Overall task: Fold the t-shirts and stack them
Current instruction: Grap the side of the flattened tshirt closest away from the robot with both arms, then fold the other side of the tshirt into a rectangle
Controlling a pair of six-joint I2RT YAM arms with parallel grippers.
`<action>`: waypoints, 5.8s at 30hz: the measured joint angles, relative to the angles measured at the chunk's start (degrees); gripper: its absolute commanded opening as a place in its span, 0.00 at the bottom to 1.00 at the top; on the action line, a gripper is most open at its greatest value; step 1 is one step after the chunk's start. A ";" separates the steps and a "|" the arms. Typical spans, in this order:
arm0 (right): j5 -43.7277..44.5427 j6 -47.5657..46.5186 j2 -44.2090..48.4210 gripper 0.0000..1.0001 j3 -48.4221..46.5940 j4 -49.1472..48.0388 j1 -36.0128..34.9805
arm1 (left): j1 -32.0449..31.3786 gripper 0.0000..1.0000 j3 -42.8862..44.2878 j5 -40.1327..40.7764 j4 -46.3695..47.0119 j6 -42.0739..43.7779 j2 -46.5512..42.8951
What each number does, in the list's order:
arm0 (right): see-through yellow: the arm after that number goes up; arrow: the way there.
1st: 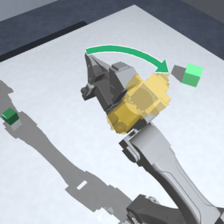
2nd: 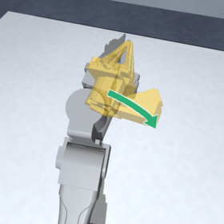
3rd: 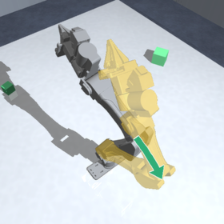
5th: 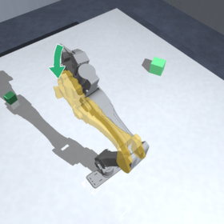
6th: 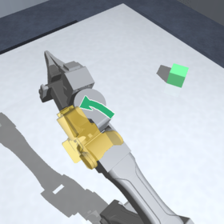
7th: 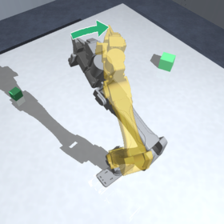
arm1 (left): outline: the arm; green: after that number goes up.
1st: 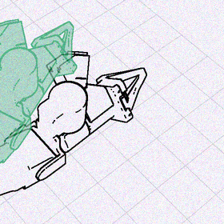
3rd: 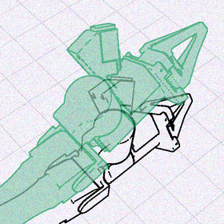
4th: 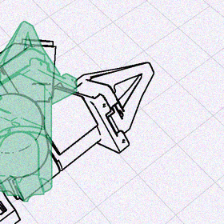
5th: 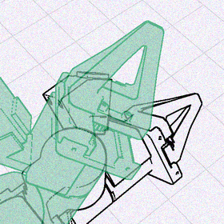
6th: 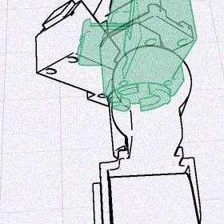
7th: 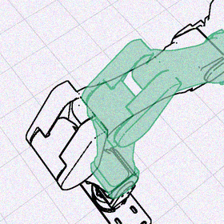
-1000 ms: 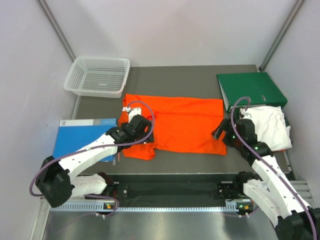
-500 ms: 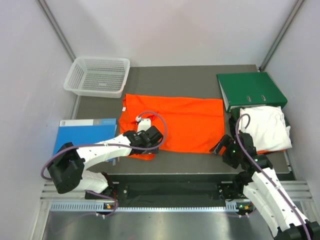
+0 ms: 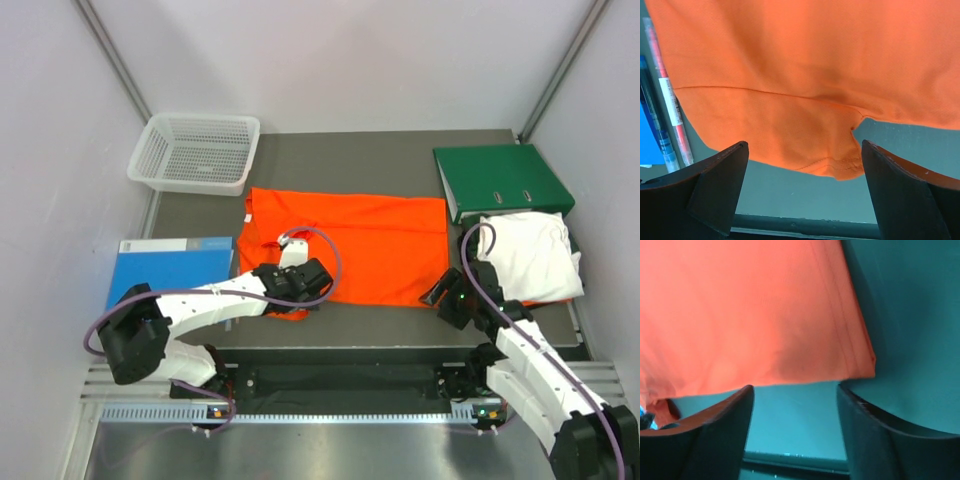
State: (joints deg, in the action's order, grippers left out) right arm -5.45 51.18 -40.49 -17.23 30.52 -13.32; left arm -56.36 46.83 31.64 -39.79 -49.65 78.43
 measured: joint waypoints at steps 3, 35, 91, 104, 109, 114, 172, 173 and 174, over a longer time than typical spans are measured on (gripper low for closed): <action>1.16 -0.33 -2.21 0.10 0.02 -2.56 0.00 | -1.44 0.99 0.00 0.48 0.09 0.02 0.50; 2.25 -0.68 -4.48 0.00 0.24 -12.04 0.00 | -8.48 0.88 5.38 15.82 -8.68 -15.17 18.01; 3.04 -14.95 -31.76 0.00 -18.80 -23.47 1.09 | 3.50 0.16 32.04 28.87 -35.47 -15.10 33.38; 6.08 -17.75 -47.34 0.00 -23.39 -27.67 1.09 | 8.94 0.99 42.05 33.05 -33.68 -2.86 36.76; 7.15 -18.51 -47.39 0.00 -24.33 -27.91 1.09 | 10.29 0.99 27.02 20.33 -19.87 6.12 19.37; 7.19 -18.84 -48.37 0.00 -25.29 -28.59 1.09 | 14.03 0.99 15.85 6.80 -9.33 12.83 -1.51; 1.68 -20.13 -54.03 0.00 -27.85 -33.16 2.27 | 14.58 0.05 -21.57 -14.19 19.58 -15.02 -15.32; 1.68 -20.13 -54.03 0.00 -27.85 -33.18 2.27 | 14.58 0.00 -21.68 -13.81 19.93 -15.54 -15.10; 1.66 -20.13 -54.03 0.00 -27.82 -33.18 2.27 | 14.58 0.00 -21.70 -13.49 19.80 -15.43 -14.93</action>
State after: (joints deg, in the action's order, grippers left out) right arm -3.79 31.05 -94.52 -45.06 -2.66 -11.05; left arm -41.78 25.12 18.15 -19.99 -65.08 63.51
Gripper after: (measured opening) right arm 0.004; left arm 0.107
